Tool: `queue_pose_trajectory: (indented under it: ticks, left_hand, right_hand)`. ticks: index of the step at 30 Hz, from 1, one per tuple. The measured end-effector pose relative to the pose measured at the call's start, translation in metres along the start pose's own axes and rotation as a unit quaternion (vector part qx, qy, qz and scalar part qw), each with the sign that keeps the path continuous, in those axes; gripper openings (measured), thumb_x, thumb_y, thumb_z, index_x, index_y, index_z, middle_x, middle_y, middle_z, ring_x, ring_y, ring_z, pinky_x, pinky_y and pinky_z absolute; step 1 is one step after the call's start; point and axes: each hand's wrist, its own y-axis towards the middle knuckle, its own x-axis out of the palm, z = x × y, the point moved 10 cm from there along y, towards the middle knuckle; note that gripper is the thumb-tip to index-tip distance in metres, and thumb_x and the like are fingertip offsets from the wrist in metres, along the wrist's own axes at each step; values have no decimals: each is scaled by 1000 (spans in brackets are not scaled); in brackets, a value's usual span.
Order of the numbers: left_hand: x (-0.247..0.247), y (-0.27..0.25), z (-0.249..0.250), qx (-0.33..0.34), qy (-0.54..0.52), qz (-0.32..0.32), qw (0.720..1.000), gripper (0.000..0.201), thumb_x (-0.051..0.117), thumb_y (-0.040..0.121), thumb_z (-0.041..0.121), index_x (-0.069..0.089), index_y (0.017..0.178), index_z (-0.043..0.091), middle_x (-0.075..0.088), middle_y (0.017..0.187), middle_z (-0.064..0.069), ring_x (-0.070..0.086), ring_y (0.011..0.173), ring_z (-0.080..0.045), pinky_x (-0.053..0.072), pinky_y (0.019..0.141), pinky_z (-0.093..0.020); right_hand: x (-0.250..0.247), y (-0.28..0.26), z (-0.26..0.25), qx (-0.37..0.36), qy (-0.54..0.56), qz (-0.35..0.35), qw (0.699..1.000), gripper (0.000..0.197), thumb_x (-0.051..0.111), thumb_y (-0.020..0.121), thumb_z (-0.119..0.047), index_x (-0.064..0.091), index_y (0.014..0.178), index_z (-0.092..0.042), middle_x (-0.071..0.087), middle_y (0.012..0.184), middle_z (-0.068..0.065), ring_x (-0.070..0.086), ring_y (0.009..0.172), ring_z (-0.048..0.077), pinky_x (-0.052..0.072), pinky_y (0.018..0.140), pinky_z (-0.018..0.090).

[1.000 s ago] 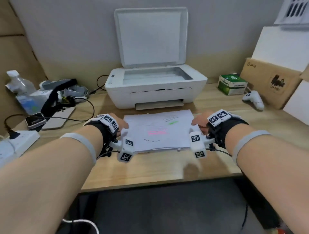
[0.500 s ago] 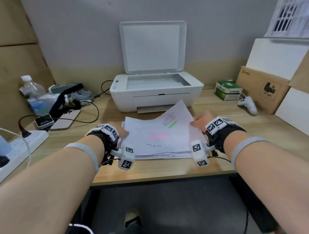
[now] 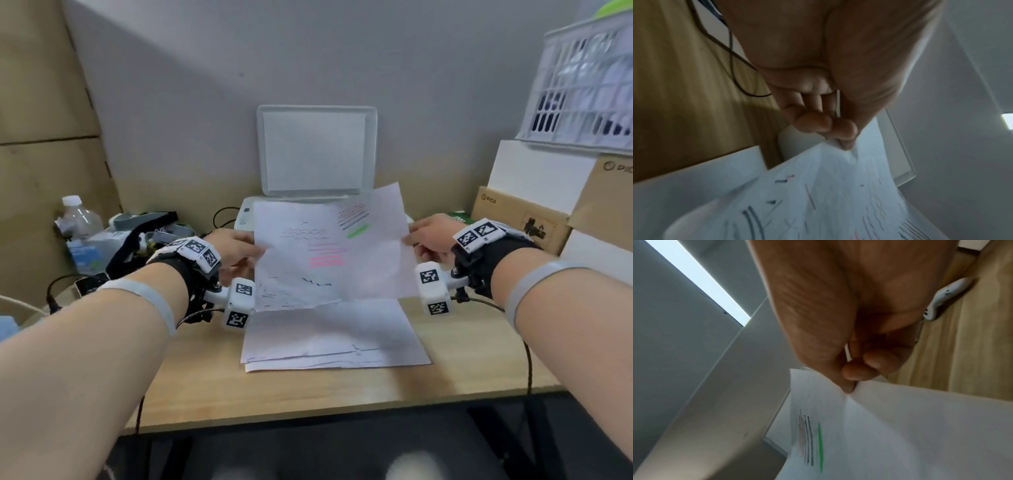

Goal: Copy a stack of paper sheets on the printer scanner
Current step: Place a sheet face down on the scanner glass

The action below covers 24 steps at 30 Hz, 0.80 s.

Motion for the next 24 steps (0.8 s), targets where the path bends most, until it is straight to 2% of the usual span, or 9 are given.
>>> queue_pose_trajectory:
  ticks: [3,6,9,11,14,16,19,22,24]
  left_hand:
    - [-18,11,33,53,-132,41,989,5,65,90,2,64,90,7,63,74,-9,59,45,-9,53,46,-17]
    - [-32,33,65,120,-234,59,963,9,64,89,-1,62,97,4,70,83,-14,73,69,-20,61,69,-24]
    - [-43,56,93,164,-275,72,945,7,65,88,0,65,94,4,72,93,-18,72,90,-27,59,83,-29]
    - [-51,76,106,190,-262,97,941,9,70,84,-1,69,92,4,71,99,-20,71,93,-27,58,85,-29]
    - [-58,111,105,199,-197,139,950,11,78,78,6,76,85,14,73,86,-10,68,82,-21,56,84,-29]
    - [-54,131,100,192,-119,155,962,7,79,79,16,78,83,21,74,77,-1,66,75,-17,56,83,-32]
    - [-29,152,94,182,28,126,975,18,70,88,16,77,103,23,74,100,-5,63,79,-14,50,87,-29]
    - [-13,163,81,142,122,100,977,27,59,94,10,71,117,20,67,121,-6,61,114,-25,45,97,-31]
    - [-8,170,71,122,178,90,972,30,56,95,8,71,114,26,62,130,-3,61,113,-24,47,93,-27]
  right_hand:
    - [-22,4,-35,-59,90,33,994,10,59,94,2,63,100,-4,54,67,9,52,33,5,42,33,14]
    - [-36,22,-63,-113,191,27,975,15,59,93,3,61,107,7,65,82,22,70,61,19,61,59,25]
    - [-48,46,-85,-167,254,25,952,31,67,88,0,58,115,13,69,104,24,72,93,31,61,79,34]
    - [-52,69,-100,-220,264,34,938,28,70,85,-1,64,111,8,68,106,21,70,96,29,60,84,37]
    - [-43,103,-109,-254,205,54,944,11,70,86,-3,71,97,-2,67,99,19,66,89,23,59,85,35]
    - [-36,125,-105,-257,108,87,956,15,74,85,-14,73,97,-5,70,93,14,63,80,18,57,78,28]
    - [-19,156,-92,-233,-53,112,964,16,71,88,-13,75,104,-10,73,95,10,61,74,15,48,65,18]
    - [10,180,-78,-218,-157,51,962,34,67,89,-8,66,122,-16,69,114,7,60,92,17,41,81,21]
    - [21,188,-68,-198,-204,12,959,40,62,90,-5,62,126,-23,66,119,5,62,99,21,42,83,25]
